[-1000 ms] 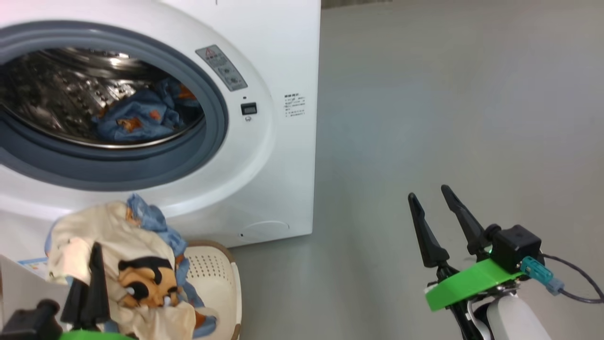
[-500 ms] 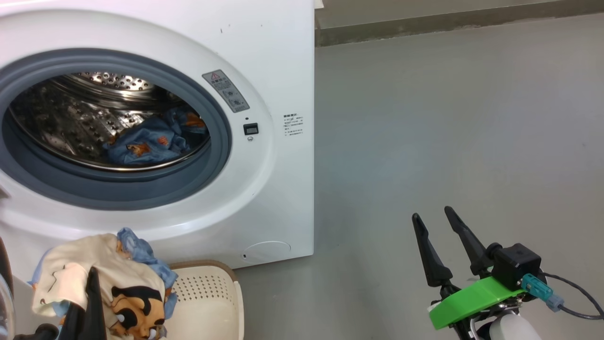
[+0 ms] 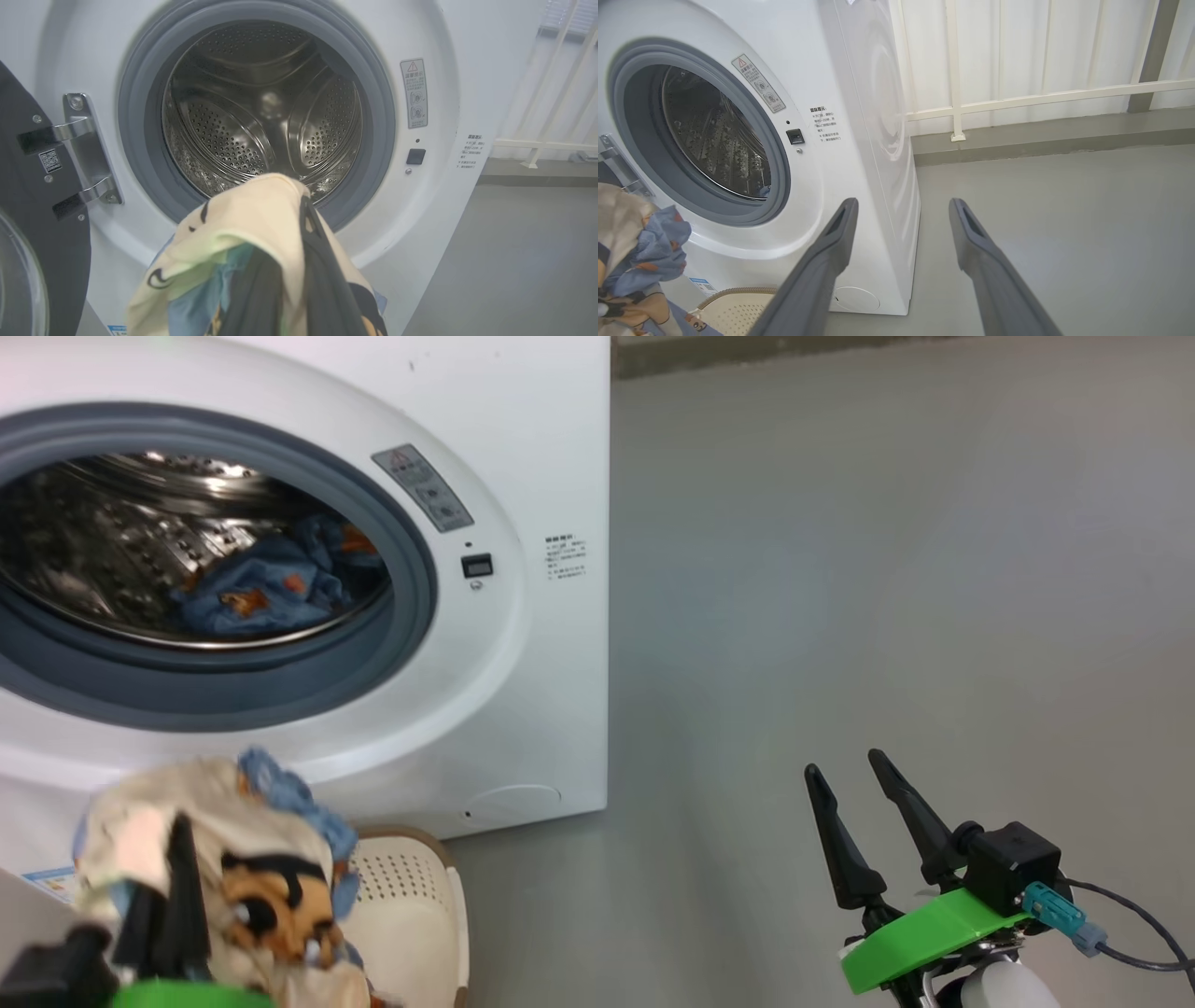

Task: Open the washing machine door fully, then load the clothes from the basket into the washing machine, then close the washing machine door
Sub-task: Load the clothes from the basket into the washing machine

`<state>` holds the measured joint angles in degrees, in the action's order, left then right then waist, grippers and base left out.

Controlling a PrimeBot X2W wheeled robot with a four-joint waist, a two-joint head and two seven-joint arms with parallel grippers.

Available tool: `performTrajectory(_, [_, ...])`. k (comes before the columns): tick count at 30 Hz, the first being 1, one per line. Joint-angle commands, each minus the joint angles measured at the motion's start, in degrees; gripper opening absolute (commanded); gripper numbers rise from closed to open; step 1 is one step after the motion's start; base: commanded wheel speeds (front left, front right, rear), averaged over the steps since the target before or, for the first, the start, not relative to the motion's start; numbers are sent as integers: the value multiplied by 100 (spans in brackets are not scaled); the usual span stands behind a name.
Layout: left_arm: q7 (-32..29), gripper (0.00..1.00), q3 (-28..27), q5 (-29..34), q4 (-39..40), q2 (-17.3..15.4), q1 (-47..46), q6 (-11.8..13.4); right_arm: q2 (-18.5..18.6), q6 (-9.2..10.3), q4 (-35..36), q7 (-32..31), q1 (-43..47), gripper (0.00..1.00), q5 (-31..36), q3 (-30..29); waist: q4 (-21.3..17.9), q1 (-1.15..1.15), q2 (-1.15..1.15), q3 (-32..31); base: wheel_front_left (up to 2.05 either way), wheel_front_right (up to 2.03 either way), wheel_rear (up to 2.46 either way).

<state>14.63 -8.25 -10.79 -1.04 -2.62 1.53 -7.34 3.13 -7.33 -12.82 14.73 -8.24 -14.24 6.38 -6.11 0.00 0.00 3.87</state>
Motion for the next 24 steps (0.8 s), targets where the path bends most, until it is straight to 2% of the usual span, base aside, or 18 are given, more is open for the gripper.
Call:
performTrajectory(1, [37,0,-198,-6,114,-111,-386,-14,-25,-16,167,27,-193,100,-50,129,-91,0,0,183,0,0,0])
performTrajectory(8, [37,0,-205,-68,-189,-496,-1340,-14,-25,-16,241,27,-390,100,-78,177,-259,0,0,691,0,0,0])
performTrajectory(21, [37,0,-207,-96,-1379,-1395,-3253,-14,-25,-16,411,27,-701,100,-164,210,-485,0,0,1749,0,0,0])
performTrajectory(24, [37,0,-184,-99,-1576,-1510,-3545,-14,-25,-16,447,27,-744,100,-175,207,-498,0,0,1928,0,0,0])
